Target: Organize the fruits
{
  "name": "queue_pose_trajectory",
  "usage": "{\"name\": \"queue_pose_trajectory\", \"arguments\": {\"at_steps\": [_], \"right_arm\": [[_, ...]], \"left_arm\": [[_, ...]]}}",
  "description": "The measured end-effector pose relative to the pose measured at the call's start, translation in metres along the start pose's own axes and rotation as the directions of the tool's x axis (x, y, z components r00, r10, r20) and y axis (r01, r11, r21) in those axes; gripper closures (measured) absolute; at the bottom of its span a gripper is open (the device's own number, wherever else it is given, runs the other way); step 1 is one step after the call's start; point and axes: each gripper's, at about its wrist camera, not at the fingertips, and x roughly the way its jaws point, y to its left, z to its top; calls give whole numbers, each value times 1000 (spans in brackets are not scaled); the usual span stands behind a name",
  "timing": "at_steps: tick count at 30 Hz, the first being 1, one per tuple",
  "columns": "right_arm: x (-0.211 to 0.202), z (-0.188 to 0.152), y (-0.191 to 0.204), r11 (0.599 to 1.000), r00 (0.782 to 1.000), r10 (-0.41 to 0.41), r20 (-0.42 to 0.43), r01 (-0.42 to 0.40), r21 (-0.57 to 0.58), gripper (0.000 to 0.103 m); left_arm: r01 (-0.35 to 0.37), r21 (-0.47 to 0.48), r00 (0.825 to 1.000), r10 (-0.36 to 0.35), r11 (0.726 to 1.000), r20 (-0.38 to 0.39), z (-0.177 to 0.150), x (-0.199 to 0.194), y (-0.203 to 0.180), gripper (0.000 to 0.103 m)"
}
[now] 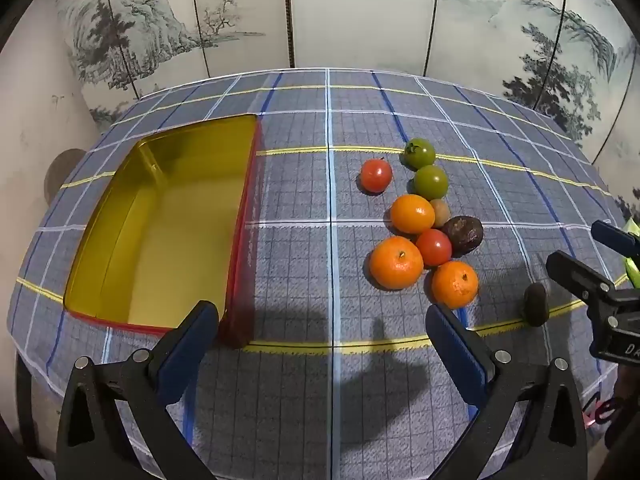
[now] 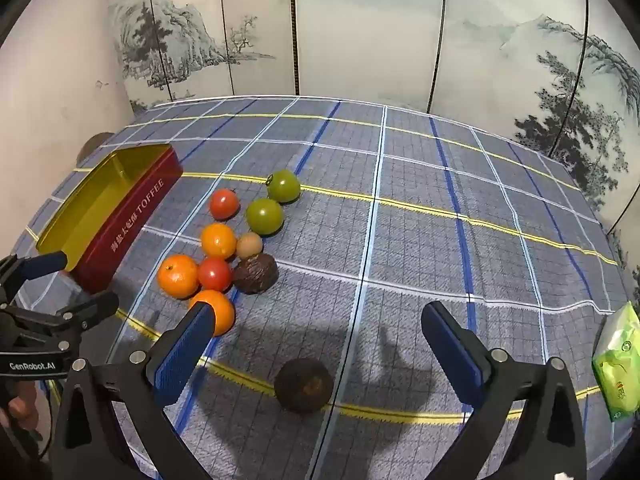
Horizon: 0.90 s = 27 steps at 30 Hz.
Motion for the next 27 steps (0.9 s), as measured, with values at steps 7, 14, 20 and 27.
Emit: {"name": "queue_pose_trajectory", "arguments": {"at_steps": [7, 14, 20, 27], "right_arm": [[-5, -9, 3, 1000, 1000, 20, 19, -20, 14, 1], [-2, -10, 2, 998, 999, 46, -13, -45, 37, 1], [1, -15, 4, 998, 999, 50, -21, -48, 51, 1], [4, -17, 8, 999, 999, 40, -34, -39, 29, 1]], "left_arm": [[1, -5, 1000, -1, 1000, 3, -5, -3, 0, 0], [-23, -1, 999, 23, 1000, -24, -7, 1, 3, 0], [-29, -2, 999, 29, 1000, -23, -8, 3, 4, 0], [-21, -3, 999, 21, 1000, -26, -9, 6, 3, 0]]}}
